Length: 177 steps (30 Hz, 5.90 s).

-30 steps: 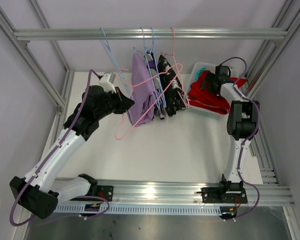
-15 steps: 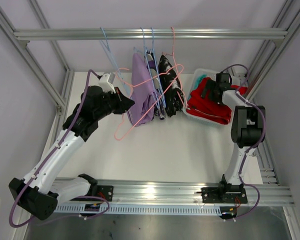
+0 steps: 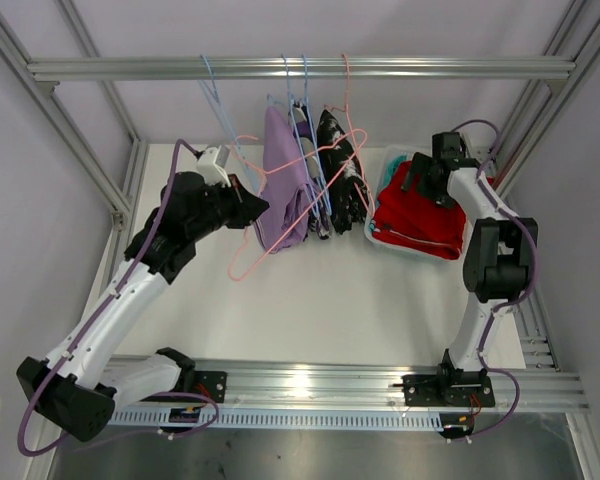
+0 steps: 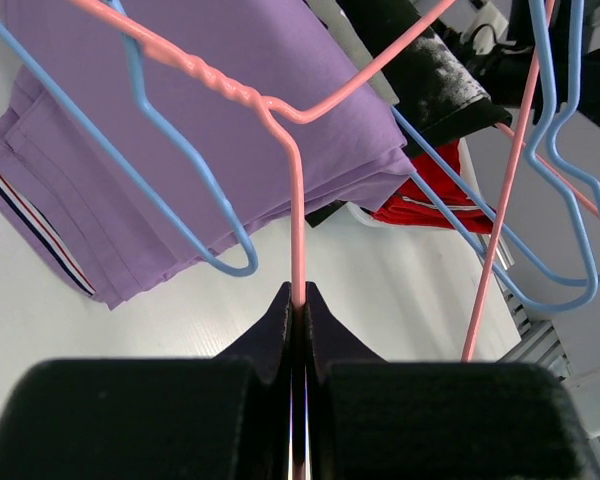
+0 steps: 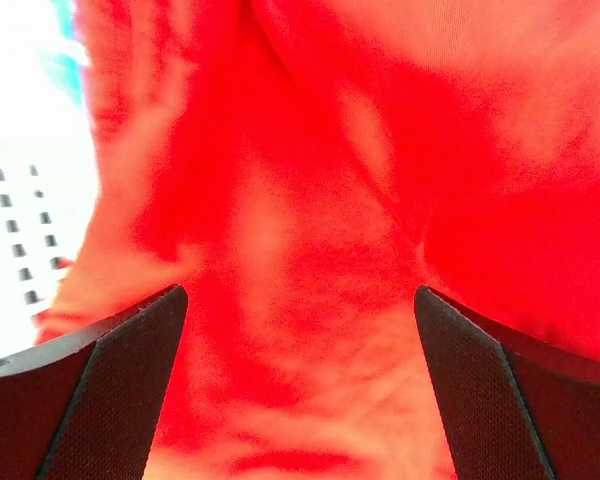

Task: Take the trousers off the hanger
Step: Move the bin to the center of the board, then place the hanger at the clothesline.

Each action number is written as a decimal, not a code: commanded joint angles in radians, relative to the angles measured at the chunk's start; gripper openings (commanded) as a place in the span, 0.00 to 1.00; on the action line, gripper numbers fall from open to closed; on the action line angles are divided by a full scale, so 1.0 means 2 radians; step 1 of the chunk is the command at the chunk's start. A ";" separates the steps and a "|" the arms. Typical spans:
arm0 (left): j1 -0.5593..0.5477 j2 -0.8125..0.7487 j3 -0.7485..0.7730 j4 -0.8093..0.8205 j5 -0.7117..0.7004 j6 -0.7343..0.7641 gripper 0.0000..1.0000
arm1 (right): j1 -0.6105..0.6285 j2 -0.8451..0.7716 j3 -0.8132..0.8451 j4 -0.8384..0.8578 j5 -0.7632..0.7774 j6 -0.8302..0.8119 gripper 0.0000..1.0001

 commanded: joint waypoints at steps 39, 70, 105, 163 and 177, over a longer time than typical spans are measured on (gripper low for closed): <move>-0.026 -0.184 -0.038 -0.072 -0.109 0.067 0.02 | -0.001 -0.286 -0.203 0.054 -0.138 -0.009 0.99; -0.026 -0.241 -0.009 -0.123 -0.059 0.062 0.00 | 0.002 -0.291 -0.244 0.077 -0.154 -0.018 0.99; -0.040 -0.229 -0.065 0.012 0.121 -0.010 0.01 | 0.007 -0.281 -0.256 0.084 -0.158 -0.021 0.99; 0.071 0.058 0.232 -0.040 -0.053 0.007 0.00 | 0.024 -0.289 -0.265 0.093 -0.152 -0.028 0.99; 0.164 0.127 0.281 -0.016 0.034 -0.010 0.00 | 0.025 -0.274 -0.257 0.095 -0.155 -0.029 0.99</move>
